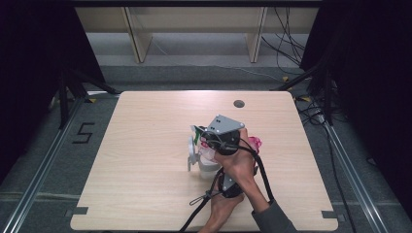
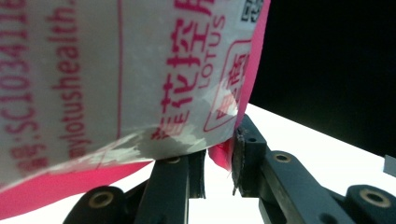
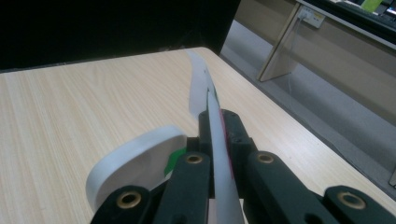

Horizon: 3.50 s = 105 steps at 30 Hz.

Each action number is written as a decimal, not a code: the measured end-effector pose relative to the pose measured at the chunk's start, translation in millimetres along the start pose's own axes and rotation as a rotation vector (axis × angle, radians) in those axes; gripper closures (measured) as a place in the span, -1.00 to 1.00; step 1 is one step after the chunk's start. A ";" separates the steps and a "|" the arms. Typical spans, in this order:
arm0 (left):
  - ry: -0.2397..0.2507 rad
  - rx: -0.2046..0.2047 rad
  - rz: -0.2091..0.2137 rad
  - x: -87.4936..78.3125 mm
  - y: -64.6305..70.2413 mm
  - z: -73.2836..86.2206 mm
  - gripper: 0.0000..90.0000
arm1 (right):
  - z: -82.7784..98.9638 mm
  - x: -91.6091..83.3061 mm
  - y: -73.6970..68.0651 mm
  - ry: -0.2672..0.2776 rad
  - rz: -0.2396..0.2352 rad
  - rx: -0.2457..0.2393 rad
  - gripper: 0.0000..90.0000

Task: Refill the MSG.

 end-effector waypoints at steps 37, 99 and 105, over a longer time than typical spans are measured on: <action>0.005 -0.004 -0.009 -0.9 -2.0 0.3 0.70 | -2.0 0.3 -2.6 0.006 0.000 -0.011 0.99; 0.059 -0.071 0.026 1.1 3.4 -3.3 0.71 | -5.0 0.7 -7.6 0.010 -0.018 -0.020 0.99; 0.029 -0.036 0.025 -1.1 0.8 -1.8 0.71 | -4.6 1.0 -7.1 0.009 -0.015 -0.020 0.99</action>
Point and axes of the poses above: each handheld gripper's, and its own axes: x roughly forward along the jaws, z roughly out of its underside, y roughly to its right, the point moved 6 cm from there along x, roughly forward along the jaws, and after that the axes turned 13 degrees about -x, right-handed, at the moved point
